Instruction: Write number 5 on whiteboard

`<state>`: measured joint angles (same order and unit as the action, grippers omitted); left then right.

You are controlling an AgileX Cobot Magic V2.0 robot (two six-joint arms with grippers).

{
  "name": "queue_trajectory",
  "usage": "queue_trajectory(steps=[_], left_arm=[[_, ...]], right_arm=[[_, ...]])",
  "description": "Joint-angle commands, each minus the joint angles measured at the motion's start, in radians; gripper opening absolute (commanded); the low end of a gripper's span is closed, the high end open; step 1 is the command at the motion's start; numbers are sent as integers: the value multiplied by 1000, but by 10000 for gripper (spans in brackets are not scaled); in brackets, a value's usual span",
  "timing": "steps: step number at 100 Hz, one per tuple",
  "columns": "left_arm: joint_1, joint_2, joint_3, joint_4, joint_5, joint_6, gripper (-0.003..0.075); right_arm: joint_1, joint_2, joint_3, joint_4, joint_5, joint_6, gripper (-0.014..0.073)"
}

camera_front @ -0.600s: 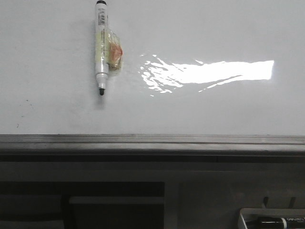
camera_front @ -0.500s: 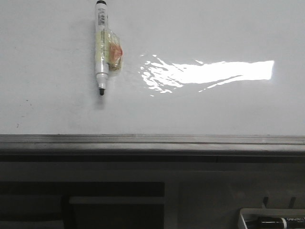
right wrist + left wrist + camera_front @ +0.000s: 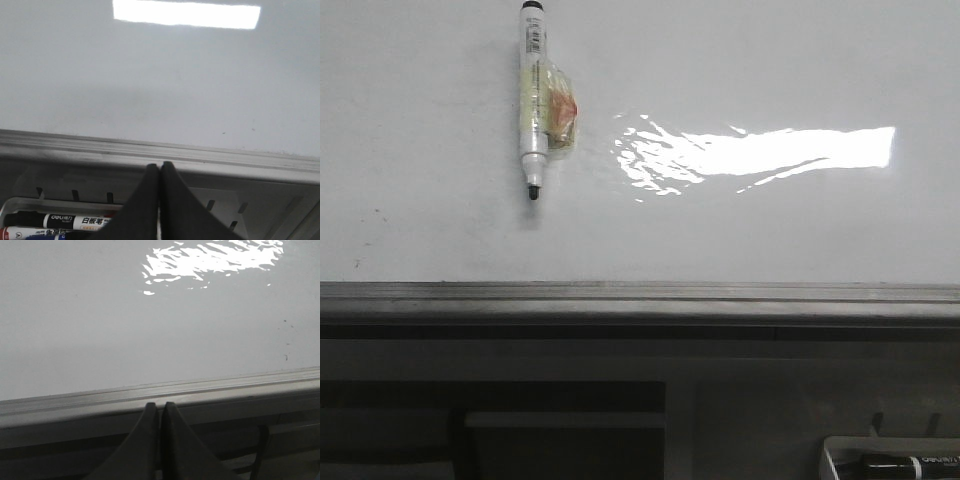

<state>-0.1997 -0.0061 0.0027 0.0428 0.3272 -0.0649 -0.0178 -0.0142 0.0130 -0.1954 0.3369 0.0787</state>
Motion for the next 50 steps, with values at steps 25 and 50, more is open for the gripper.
queue_trajectory(steps=[25,50], left_arm=[[2,-28,18,3,-80,-6,-20],[2,-28,18,-591,-377,-9,-20]], right_arm=[[-6,-14,25,-26,-36,-11,-61],[-6,-14,25,123,-613,25,-61]])
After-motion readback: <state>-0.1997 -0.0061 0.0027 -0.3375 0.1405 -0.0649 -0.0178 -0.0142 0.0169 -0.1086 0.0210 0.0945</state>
